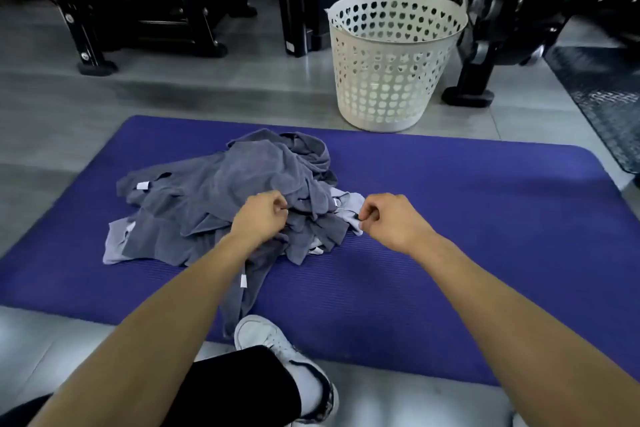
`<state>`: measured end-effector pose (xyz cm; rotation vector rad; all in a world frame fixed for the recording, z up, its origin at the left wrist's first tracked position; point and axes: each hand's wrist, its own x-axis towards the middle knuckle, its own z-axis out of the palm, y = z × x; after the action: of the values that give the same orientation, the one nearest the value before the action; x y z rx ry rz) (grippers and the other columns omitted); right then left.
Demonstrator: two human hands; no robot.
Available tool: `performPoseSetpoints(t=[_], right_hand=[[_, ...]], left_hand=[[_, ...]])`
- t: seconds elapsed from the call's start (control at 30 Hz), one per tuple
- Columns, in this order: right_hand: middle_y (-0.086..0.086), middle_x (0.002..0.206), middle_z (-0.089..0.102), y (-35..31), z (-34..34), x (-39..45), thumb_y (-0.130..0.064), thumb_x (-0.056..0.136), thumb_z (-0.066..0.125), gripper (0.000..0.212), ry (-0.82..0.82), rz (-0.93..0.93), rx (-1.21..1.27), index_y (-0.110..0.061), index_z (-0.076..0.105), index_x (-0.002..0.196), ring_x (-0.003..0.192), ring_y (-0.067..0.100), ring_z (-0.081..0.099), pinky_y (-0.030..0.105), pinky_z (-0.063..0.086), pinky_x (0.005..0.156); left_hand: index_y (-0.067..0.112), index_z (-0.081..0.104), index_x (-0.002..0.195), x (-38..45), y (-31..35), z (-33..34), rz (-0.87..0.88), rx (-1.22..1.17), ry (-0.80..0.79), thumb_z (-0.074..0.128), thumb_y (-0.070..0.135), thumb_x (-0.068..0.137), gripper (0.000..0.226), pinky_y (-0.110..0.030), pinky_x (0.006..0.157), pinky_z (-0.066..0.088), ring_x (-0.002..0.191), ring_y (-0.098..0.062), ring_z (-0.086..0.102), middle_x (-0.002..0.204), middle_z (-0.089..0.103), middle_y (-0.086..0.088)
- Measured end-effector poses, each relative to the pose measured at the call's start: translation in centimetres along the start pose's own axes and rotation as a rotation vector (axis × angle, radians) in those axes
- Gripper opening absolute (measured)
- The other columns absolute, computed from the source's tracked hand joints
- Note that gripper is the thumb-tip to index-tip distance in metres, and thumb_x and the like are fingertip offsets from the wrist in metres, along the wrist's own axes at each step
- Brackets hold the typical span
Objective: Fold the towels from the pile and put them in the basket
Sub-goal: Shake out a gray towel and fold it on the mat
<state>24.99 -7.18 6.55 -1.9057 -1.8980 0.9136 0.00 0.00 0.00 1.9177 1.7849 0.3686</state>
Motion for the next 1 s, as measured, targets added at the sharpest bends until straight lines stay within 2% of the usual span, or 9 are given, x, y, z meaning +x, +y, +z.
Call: performPoseSetpoints(t=[0.13,0.27,0.37,0.43,0.57,0.7,0.77,0.83,1.0], right_hand=[[-0.005,0.078,0.064,1.9,0.3,1.2,-0.011,0.089,0.061,0.013,0.019,0.066,0.033,-0.022,0.064,0.081,0.069,0.015,0.061,0.034,0.055,0.062],[-0.006,0.068,0.063,3.6,0.7,1.5,-0.011,0.09,0.062,0.014,0.023,0.047,0.09,-0.022,0.064,0.081,0.055,0.008,0.052,0.02,0.044,0.051],[-0.007,0.067,0.062,4.8,0.4,0.8,-0.012,0.09,0.064,0.014,0.028,0.049,0.114,-0.023,0.064,0.08,0.056,0.007,0.052,0.022,0.047,0.054],[-0.005,0.069,0.063,5.5,-0.4,-0.1,-0.012,0.091,0.064,0.015,0.051,0.053,0.154,-0.024,0.063,0.08,0.058,0.008,0.053,0.026,0.051,0.057],[0.007,0.082,0.069,5.7,-2.4,-2.6,-0.015,0.09,0.068,0.009,0.08,0.029,0.236,-0.021,0.066,0.084,0.067,0.01,0.057,0.028,0.053,0.068],[0.004,0.084,0.069,5.0,-5.1,-5.5,-0.018,0.088,0.072,0.005,0.136,-0.039,0.345,-0.022,0.07,0.09,0.073,0.014,0.061,0.03,0.053,0.077],[-0.002,0.088,0.071,4.5,-6.9,-7.0,-0.02,0.086,0.074,0.008,0.189,-0.072,0.417,-0.023,0.071,0.093,0.082,0.015,0.065,0.026,0.053,0.081],[-0.005,0.091,0.073,3.9,-8.8,-8.7,-0.021,0.086,0.075,0.009,0.241,-0.113,0.46,-0.021,0.073,0.095,0.087,0.011,0.067,0.02,0.052,0.083],[-0.008,0.091,0.074,3.6,-13.0,-13.4,-0.03,0.078,0.083,0.023,0.369,-0.13,0.439,-0.02,0.074,0.097,0.089,0.006,0.069,0.018,0.053,0.084]], left_hand=[[0.019,0.049,0.133,3.1,0.8,1.5,-0.071,0.162,0.049,0.059,0.025,0.094,0.04,-0.045,0.086,0.051,0.109,-0.033,0.057,0.134,0.041,-0.01],[0.015,0.067,0.106,4.8,0.1,2.4,-0.078,0.188,0.099,0.055,0.024,0.098,0.017,-0.04,0.078,0.051,0.1,-0.031,0.06,0.116,0.055,-0.011],[0.016,0.071,0.098,4.0,0.5,2.1,0.028,-0.003,0.184,0.06,0.023,0.096,0.013,-0.037,0.075,0.051,0.09,-0.025,0.065,0.096,0.069,-0.005],[0.017,0.075,0.096,2.0,2.4,0.7,0.158,-0.125,0.184,0.066,0.021,0.093,0.011,-0.03,0.072,0.052,0.08,-0.012,0.067,0.085,0.073,0.004],[0.024,0.079,0.09,-2.4,8.1,-3.0,0.267,-0.269,0.022,0.073,0.018,0.088,0.008,-0.017,0.063,0.052,0.069,-0.001,0.067,0.072,0.073,0.012],[0.019,0.076,0.084,-5.2,14.6,-5.2,0.215,-0.512,-0.227,0.072,0.011,0.088,0.009,-0.022,0.064,0.059,0.062,-0.003,0.065,0.063,0.07,0.007],[0.014,0.075,0.086,-6.2,17.6,-6.1,0.218,-0.619,-0.311,0.07,0.011,0.089,0.007,-0.022,0.063,0.059,0.066,-0.007,0.067,0.07,0.073,-0.001],[0.007,0.073,0.091,-7.2,20.5,-6.8,0.238,-0.717,-0.337,0.068,0.011,0.09,0.006,-0.022,0.062,0.058,0.07,-0.011,0.069,0.077,0.074,-0.008],[0.005,0.066,0.085,-9.6,27.3,-7.7,0.235,-0.951,-0.354,0.061,0.008,0.095,0.011,-0.021,0.062,0.059,0.062,-0.01,0.067,0.068,0.068,-0.005]])
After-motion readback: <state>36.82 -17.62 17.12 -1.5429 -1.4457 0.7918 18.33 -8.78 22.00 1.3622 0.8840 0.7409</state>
